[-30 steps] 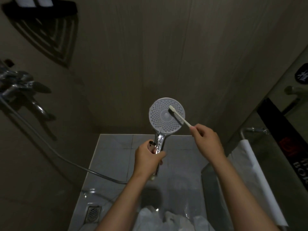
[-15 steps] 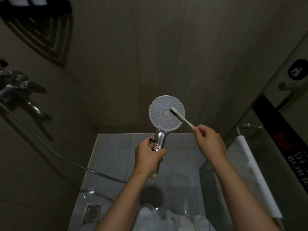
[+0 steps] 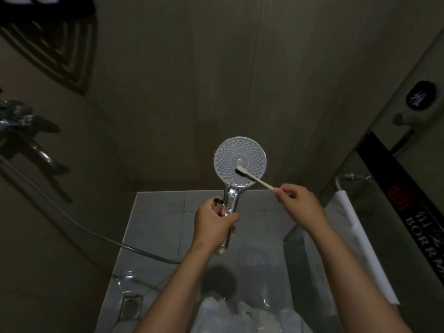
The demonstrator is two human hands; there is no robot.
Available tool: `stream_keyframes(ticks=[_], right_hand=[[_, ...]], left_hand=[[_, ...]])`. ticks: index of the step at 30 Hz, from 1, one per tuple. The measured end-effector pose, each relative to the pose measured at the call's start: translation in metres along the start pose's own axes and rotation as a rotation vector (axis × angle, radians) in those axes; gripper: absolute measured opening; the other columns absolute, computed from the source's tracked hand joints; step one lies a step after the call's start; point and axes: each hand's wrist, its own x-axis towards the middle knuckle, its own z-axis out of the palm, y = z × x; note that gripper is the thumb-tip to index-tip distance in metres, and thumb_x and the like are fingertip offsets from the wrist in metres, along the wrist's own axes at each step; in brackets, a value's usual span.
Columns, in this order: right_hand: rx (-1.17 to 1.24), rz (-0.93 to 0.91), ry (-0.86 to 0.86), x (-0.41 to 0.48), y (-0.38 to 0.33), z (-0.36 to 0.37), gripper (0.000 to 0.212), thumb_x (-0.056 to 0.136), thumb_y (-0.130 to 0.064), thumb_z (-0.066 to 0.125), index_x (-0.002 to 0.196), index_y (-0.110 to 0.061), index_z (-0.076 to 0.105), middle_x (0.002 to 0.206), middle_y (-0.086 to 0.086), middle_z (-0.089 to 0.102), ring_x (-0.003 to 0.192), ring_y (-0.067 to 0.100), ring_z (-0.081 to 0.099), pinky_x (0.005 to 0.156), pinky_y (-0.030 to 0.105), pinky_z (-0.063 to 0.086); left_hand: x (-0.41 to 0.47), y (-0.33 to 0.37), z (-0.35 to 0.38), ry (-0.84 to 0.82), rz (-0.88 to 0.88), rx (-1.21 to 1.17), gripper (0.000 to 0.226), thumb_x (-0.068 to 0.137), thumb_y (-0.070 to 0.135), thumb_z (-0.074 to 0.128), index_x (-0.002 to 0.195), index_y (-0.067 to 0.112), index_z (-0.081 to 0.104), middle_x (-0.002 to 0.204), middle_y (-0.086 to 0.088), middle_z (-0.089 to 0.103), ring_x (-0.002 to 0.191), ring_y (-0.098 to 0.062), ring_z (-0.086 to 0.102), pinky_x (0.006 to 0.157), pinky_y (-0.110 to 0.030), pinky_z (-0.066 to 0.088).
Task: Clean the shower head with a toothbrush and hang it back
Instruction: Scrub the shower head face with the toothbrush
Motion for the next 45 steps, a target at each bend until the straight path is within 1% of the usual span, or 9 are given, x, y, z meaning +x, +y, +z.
stream_keyframes(ticks=[3,9,15,19,23,30,38,42,45], right_hand=[[-0.059,0.058,0.063,0.000,0.002,0.000,0.036,0.089,-0.048,0.050,0.061,-0.026,0.055,0.062,-0.001,0.060,0.068,0.021,0.059,0.066,0.034,0.046],[-0.124,0.130,0.214,0.000,0.004,-0.004,0.034,0.091,-0.049,0.044,0.068,-0.026,0.054,0.067,-0.003,0.057,0.076,0.027,0.058,0.067,0.034,0.044],[0.021,0.055,0.147,-0.003,0.004,-0.002,0.038,0.092,-0.042,0.046,0.060,-0.023,0.050,0.057,-0.003,0.052,0.063,0.021,0.053,0.061,0.033,0.041],[0.090,0.008,0.116,-0.004,-0.002,-0.005,0.038,0.096,-0.034,0.045,0.062,-0.017,0.048,0.056,0.000,0.047,0.056,0.016,0.044,0.057,0.031,0.033],[0.162,-0.001,0.080,-0.005,-0.009,-0.005,0.036,0.097,-0.028,0.045,0.064,-0.013,0.048,0.056,0.002,0.044,0.056,0.016,0.040,0.058,0.030,0.030],[0.191,-0.063,-0.025,-0.008,-0.021,0.001,0.034,0.096,-0.023,0.048,0.064,-0.015,0.050,0.052,-0.003,0.040,0.050,0.010,0.036,0.045,0.019,0.028],[0.168,-0.093,-0.040,-0.008,-0.020,0.003,0.033,0.095,-0.023,0.052,0.062,-0.017,0.051,0.050,-0.004,0.041,0.044,0.003,0.038,0.045,0.016,0.029],[0.129,-0.094,-0.059,-0.009,-0.017,0.005,0.035,0.094,-0.027,0.053,0.060,-0.018,0.051,0.050,-0.004,0.042,0.046,0.002,0.038,0.048,0.018,0.031],[0.128,-0.106,-0.060,-0.009,-0.018,0.004,0.033,0.093,-0.028,0.053,0.062,-0.017,0.053,0.050,-0.005,0.041,0.047,0.003,0.037,0.048,0.020,0.029]], left_hand=[[0.000,0.000,0.003,0.003,0.003,-0.022,0.033,0.071,-0.004,0.071,0.064,0.013,0.044,0.056,-0.002,0.050,0.048,-0.018,0.057,0.056,-0.036,0.055],[0.001,-0.005,0.003,0.030,-0.008,-0.023,0.036,0.070,-0.004,0.072,0.060,0.015,0.043,0.054,0.000,0.051,0.048,-0.019,0.057,0.052,-0.030,0.052],[0.000,-0.004,0.005,0.027,0.007,-0.026,0.038,0.078,0.010,0.074,0.062,0.016,0.040,0.055,-0.003,0.050,0.047,-0.018,0.058,0.051,-0.031,0.051],[-0.001,0.000,0.004,0.026,0.031,-0.006,0.033,0.085,0.020,0.068,0.065,0.016,0.043,0.075,-0.024,0.063,0.051,-0.021,0.064,0.060,-0.041,0.056],[-0.003,0.000,0.004,-0.012,0.062,-0.009,0.023,0.085,0.020,0.067,0.073,0.008,0.053,0.068,-0.013,0.059,0.049,-0.010,0.059,0.061,-0.050,0.058],[-0.003,-0.004,0.008,-0.034,0.081,0.037,0.025,0.085,0.021,0.067,0.075,0.006,0.051,0.073,-0.020,0.062,0.049,-0.010,0.058,0.060,-0.051,0.057],[0.001,-0.005,0.007,-0.029,0.014,-0.092,0.031,0.082,0.018,0.071,0.087,0.025,0.041,0.083,-0.017,0.067,0.062,-0.019,0.062,0.049,-0.029,0.053],[-0.001,-0.004,0.010,-0.037,-0.047,-0.185,0.035,0.080,0.014,0.073,0.100,0.024,0.047,0.081,-0.006,0.068,0.067,-0.016,0.065,0.051,-0.029,0.054],[0.000,-0.001,0.011,-0.064,-0.118,-0.252,0.023,0.081,0.011,0.071,0.101,0.009,0.060,0.074,-0.007,0.065,0.052,-0.014,0.060,0.047,-0.025,0.051]])
